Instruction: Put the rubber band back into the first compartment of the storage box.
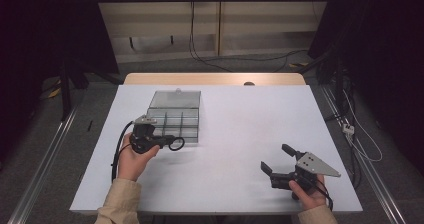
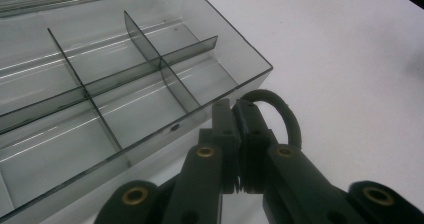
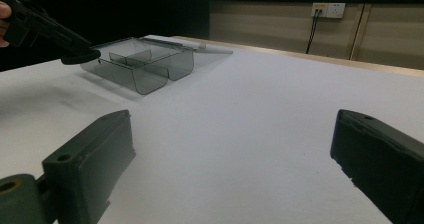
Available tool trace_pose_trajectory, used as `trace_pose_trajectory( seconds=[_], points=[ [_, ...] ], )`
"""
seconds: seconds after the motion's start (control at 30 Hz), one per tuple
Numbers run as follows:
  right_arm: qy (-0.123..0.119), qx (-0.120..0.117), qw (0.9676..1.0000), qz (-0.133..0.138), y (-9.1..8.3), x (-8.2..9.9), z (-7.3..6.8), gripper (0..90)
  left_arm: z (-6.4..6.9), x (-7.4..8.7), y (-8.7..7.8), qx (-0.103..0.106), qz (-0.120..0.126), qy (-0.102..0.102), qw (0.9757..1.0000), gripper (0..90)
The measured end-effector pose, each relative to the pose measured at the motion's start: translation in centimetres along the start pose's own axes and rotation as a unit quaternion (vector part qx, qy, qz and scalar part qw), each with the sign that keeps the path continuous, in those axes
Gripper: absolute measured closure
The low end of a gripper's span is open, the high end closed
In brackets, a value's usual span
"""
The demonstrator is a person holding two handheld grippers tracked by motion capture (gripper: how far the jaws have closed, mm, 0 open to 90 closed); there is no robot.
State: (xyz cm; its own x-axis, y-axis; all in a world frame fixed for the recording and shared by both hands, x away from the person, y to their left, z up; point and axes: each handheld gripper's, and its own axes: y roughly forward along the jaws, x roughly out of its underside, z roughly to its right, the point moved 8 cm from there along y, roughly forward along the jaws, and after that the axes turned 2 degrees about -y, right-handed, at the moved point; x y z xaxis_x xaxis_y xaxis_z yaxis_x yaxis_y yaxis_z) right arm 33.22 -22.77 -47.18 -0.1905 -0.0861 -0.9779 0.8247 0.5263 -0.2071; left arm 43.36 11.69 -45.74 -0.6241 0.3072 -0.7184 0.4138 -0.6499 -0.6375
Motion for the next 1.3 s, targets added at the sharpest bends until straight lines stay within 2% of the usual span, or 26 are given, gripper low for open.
trace_pose_trajectory(
  seconds=[0.43,0.8,1.3],
  points=[
    [0.0,-0.001,1.0,-0.001,0.1,0.1,0.0,3.2,-0.6,-1.2,-0.5,-0.004,0.013,-0.002,0.9999,88.4],
    [0.001,0.0,1.0,-0.002,0.1,0.1,0.0,3.1,-1.3,-1.8,-0.8,-0.004,0.013,-0.006,0.9999,88.4],
    [0.001,0.0,1.0,-0.001,0.1,0.1,0.1,3.2,-2.5,-2.5,-1.1,-0.016,0.017,-0.008,0.9997,88.4]
  ],
)
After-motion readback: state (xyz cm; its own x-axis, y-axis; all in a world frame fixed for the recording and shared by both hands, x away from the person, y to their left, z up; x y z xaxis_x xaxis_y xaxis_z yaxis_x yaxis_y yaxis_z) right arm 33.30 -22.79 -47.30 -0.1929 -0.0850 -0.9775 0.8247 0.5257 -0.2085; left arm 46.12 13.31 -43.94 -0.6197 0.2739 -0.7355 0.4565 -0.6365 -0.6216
